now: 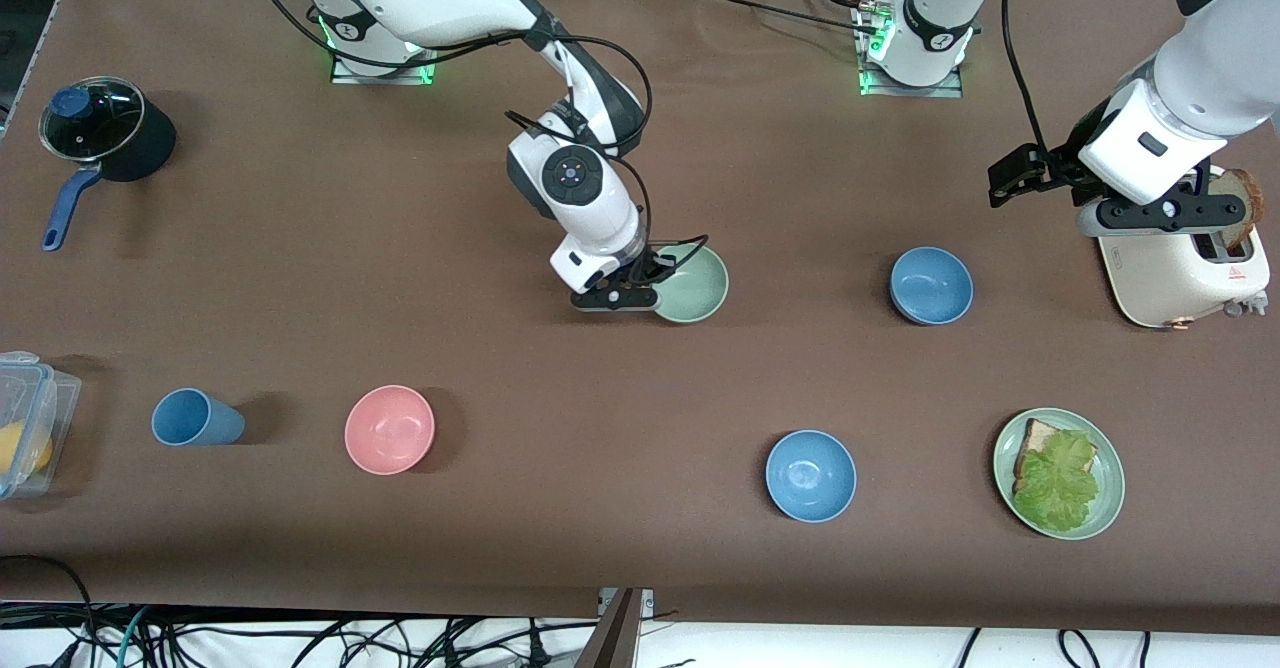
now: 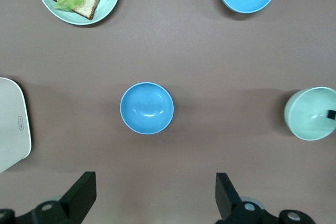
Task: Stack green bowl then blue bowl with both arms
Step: 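Slide the pale green bowl with the right gripper toward the table middle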
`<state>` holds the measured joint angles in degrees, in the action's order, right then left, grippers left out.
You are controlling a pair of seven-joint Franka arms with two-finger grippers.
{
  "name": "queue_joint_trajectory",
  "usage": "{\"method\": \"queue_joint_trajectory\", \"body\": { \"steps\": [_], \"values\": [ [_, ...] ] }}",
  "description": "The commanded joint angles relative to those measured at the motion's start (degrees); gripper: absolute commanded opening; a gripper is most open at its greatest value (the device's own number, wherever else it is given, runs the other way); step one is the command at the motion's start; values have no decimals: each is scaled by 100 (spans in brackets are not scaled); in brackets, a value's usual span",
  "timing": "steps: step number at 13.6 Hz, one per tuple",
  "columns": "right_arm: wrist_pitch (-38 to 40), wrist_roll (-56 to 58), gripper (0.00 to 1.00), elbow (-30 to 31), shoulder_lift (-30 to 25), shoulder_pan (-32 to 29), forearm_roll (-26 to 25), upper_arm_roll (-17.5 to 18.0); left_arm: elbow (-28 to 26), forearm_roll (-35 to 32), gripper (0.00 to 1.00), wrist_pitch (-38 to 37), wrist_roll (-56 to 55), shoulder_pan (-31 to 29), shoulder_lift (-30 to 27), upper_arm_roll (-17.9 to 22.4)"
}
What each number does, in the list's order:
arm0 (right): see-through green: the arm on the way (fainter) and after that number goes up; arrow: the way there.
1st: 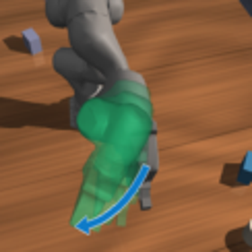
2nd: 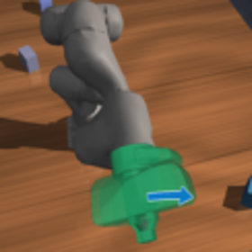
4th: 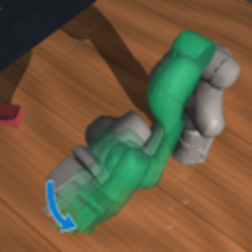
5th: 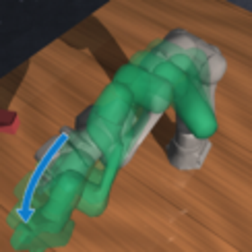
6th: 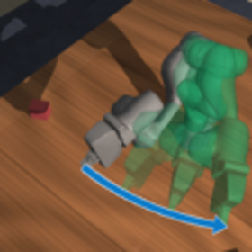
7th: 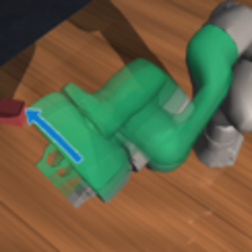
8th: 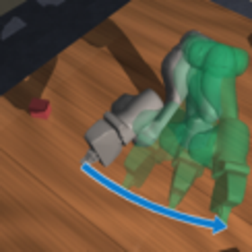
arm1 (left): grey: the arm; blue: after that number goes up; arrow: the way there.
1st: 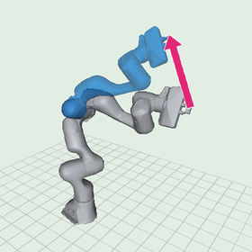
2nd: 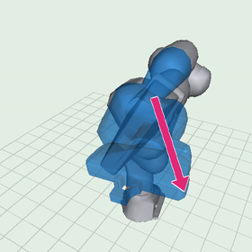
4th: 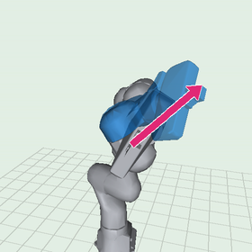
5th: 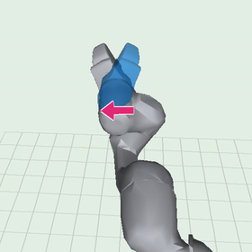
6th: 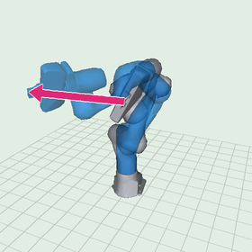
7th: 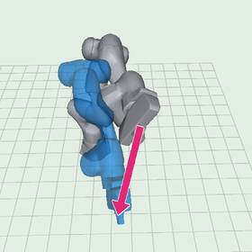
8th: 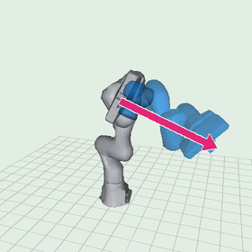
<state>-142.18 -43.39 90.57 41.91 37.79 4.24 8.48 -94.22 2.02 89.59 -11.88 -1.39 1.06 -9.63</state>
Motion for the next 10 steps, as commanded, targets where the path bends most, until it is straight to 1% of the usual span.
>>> {"method": "queue_joint_trajectory", "body": {
  "steps": [1,3,4,5,6,8,10],
  "values": [
    [-143,-362,0,-189,168,229,-134,-118,26,141,100,-82,10,-28,-36,5],
    [-143,-494,0,-180,168,272,-152,-127,26,141,100,-82,10,-28,-36,5],
    [-143,-495,6,-180,177,282,-152,-153,26,141,100,-82,10,-28,-36,5],
    [-143,-512,59,-180,168,282,-143,-153,26,141,100,-82,10,-28,-36,5],
    [-135,-582,99,-180,168,282,-143,-162,26,141,100,-82,10,-28,-36,5],
    [-100,-679,100,-189,116,273,-143,-180,26,141,100,-82,10,-37,-36,5],
    [232,-670,100,-180,-103,255,-152,-320,26,141,100,-82,10,-28,-36,5]
  ]
}}
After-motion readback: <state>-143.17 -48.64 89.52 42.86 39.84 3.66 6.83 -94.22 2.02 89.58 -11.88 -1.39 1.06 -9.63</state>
